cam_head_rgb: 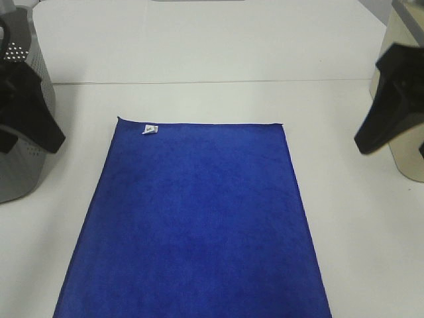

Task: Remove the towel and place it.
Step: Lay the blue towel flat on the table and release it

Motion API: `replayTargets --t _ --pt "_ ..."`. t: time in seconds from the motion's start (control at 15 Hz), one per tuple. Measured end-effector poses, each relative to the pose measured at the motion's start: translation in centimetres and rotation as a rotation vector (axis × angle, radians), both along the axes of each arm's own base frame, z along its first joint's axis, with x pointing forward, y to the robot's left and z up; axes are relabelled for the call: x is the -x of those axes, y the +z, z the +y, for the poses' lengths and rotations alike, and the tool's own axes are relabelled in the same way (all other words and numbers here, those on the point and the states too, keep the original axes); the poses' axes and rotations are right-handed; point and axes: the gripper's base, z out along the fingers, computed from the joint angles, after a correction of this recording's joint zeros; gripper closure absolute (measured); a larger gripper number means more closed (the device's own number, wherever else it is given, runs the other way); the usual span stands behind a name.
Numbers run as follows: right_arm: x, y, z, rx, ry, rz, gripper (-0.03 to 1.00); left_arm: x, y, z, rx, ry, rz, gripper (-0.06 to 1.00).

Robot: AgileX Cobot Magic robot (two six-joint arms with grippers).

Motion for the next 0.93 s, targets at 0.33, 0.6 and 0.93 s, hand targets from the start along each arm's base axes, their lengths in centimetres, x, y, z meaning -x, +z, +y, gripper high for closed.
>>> replayTargets --t 0.33,0.6,0.93 --pt "-9.2 2.6 -3.5 -0.219 -0.057 -0.115 0.2 -7.2 1.7 0.6 -0.02 0.062 -0.082 0.3" --pt "-12.6 0.9 -4.3 -0.243 -0.071 -0.083 0.2 -11.5 -0.4 1.1 -0.033 0.081 -0.051 0.3" --pt "-14.7 -2.8 -4.5 -0.234 -0.035 0.004 0.2 -17.9 -4.1 1.4 -0.032 0.11 -0.014 0.3"
